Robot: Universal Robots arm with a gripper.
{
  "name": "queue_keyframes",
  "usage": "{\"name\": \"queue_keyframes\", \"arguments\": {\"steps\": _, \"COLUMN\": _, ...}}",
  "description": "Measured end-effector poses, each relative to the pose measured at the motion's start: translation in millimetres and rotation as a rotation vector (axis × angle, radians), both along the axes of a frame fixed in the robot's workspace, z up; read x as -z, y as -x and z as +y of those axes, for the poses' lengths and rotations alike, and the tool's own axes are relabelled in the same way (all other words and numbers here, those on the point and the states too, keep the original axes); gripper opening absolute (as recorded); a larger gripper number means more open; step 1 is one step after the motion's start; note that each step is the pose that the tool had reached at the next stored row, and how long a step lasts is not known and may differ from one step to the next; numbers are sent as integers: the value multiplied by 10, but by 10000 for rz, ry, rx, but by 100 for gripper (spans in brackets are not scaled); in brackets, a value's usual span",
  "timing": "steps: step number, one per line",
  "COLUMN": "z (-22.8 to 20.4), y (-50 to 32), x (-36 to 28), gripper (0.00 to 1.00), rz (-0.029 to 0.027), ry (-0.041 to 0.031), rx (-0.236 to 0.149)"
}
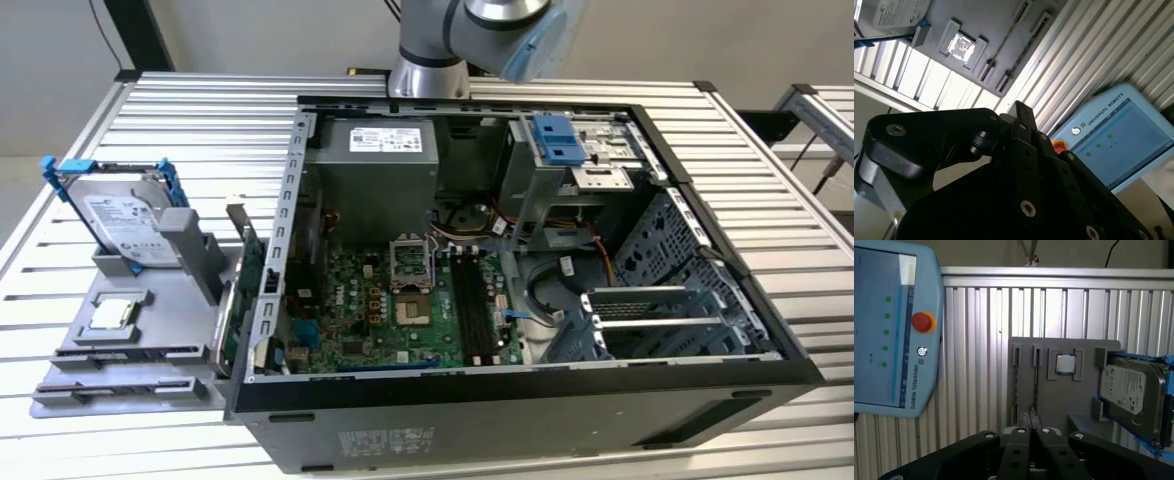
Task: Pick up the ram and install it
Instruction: 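Pick up the ram and move it above insertion slot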
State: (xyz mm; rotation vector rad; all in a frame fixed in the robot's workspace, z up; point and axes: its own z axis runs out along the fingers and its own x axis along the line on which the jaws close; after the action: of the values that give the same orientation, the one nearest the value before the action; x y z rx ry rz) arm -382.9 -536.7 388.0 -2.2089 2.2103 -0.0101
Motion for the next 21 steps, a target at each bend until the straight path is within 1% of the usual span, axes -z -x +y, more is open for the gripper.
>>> {"name": "queue_keyframes", "arguments": {"steps": 8, "z": 1, "y": 1, "x": 1, "gripper": 0, "rz": 4, "ry": -8, "rx": 0}}
{"name": "queue_keyframes", "arguments": {"steps": 9, "z": 1, "y": 1, "x": 1, "gripper": 100, "rz": 4, "ry": -8, "rx": 1}}
{"name": "queue_keyframes", "arguments": {"steps": 20, "z": 1, "y": 1, "x": 3, "gripper": 100, "rz": 11, "ry": -11, "rx": 0}}
{"name": "queue_keyframes", "arguments": {"steps": 21, "z": -1, "y": 0, "x": 7, "gripper": 100, "rz": 11, "ry": -52, "rx": -1}}
